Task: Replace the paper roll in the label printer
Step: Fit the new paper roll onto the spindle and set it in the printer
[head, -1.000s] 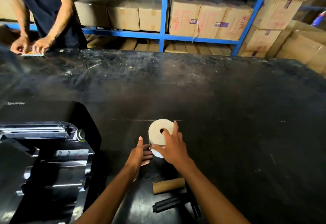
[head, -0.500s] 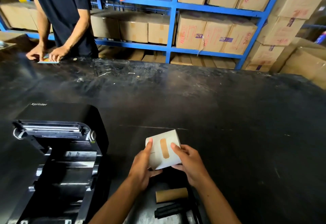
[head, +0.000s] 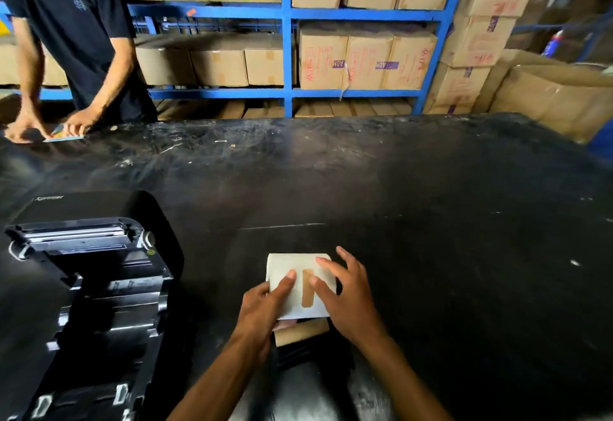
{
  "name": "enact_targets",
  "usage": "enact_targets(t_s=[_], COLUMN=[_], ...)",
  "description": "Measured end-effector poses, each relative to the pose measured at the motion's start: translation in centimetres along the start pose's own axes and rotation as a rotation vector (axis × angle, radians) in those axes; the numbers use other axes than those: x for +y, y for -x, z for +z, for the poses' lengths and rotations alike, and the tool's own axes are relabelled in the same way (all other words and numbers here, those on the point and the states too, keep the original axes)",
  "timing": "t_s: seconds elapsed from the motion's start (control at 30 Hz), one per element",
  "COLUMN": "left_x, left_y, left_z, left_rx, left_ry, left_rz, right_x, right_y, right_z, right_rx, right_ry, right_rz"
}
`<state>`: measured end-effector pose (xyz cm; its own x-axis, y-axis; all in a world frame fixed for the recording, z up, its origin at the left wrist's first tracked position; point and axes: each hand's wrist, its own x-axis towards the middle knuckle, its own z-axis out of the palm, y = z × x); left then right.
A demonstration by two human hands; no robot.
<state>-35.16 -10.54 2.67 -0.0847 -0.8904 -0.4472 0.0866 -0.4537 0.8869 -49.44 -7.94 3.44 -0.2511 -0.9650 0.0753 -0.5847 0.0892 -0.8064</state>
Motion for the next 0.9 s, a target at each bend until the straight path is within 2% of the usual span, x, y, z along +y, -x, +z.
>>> enact_targets(t_s=[0.2,0.37,0.43,0.53,0.57,0.63,0.73,0.8,0.9], left_x=[-0.2,-0.7,-0.6,-0.4,-0.4,-0.4,-0.9,-1.1,-1.6], left_y=[1.5,1.7,1.5,1.3,1.1,0.6,0.3,0.4,0.6], left_z=[1.2,1.6,1.6,1.1,0.6,-0.5,-2.0,-2.7,-3.3], left_rx=[-0.027,-0.01,-0.003,0.035,0.056,0.073,0.054,0.041,0.015], left_ry=[-0.142,-0.166,-0.103,0.079,0.099,0.097,0.12,0.134,0.145], left_rz=[0.11,0.1,0.047,-0.063,-0.07,-0.069,-0.089,-0.097,-0.108], right_x=[0.6,0.5,0.7,2.2,3.2,6.3,11.1,12.8,13.4], right_y=[2.2,2.5,2.9,3.7,3.7,3.5,4.0,4.6,5.3], right_z=[-1.3,-1.8,-1.7,-2.3,-2.7,-3.6,-3.7,-2.9,-1.4], right_rx=[0.137,0.153,0.128,0.224,0.27,0.281,0.118,0.06,0.064], right_ry=[0.142,0.028,-0.067,-0.32,-0.333,-0.154,0.097,0.128,0.156], right_rz=[-0.205,-0.176,-0.178,-0.078,-0.013,0.167,0.393,0.405,0.377])
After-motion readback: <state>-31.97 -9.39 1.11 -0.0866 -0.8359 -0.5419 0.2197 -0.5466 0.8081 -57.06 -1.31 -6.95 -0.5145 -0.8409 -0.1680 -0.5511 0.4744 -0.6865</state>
